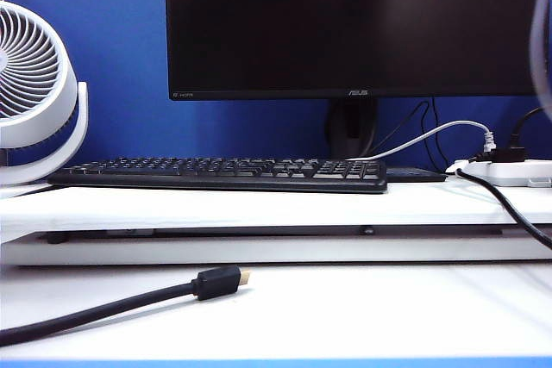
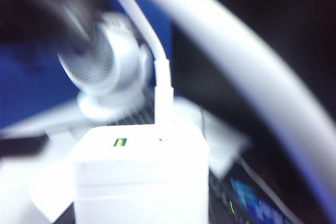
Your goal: Pick up the Type-C charging cable and the charging base, insert one end of the Type-C charger into the corresponding slot on the base, and finally place the plugged-in charger back on the table.
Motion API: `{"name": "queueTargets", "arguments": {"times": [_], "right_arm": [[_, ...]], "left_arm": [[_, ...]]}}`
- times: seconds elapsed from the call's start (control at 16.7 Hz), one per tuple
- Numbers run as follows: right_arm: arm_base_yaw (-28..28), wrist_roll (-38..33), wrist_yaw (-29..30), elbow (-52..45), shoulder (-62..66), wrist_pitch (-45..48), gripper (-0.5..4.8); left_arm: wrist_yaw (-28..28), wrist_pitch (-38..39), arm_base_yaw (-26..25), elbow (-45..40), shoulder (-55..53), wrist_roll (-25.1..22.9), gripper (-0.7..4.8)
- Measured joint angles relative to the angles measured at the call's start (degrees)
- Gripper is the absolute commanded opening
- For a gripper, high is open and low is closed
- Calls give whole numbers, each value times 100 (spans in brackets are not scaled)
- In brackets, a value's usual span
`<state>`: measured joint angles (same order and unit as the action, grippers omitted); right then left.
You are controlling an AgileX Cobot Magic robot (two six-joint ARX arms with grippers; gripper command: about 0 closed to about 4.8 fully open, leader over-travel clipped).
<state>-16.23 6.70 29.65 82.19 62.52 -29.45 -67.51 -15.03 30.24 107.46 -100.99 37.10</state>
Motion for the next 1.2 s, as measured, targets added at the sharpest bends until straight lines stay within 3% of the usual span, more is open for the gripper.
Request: {"name": "queueTargets", "arguments": {"times": [0.18,0.36,0.66,0.72,0.78,0.96,1.2], "right_arm": [[-2,431,-210,0,363,-557,0],[-2,678,-273,0,839,-1080,0],[-181,1067,-297,-2,1637,-1552,0],[-258,1200,-299,-2,1814,-1600,0],[-608,1696,-328,0,2175,-1703,-1],[-925,2031,-424,0,2540,-1827,-1],[-1204,2282,-1047,2,3399,-1849,0]], "left_arm": [[181,31,-11,0,179,-2,-6],[787,26,-74,13,490,4,-6],[3056,479,-74,22,997,90,-6],[3683,568,-76,22,1134,87,-6],[4819,933,-76,26,1408,-31,-6],[5412,1534,-76,28,1622,-479,-6],[6234,2459,-74,26,1923,-1130,-6]]}}
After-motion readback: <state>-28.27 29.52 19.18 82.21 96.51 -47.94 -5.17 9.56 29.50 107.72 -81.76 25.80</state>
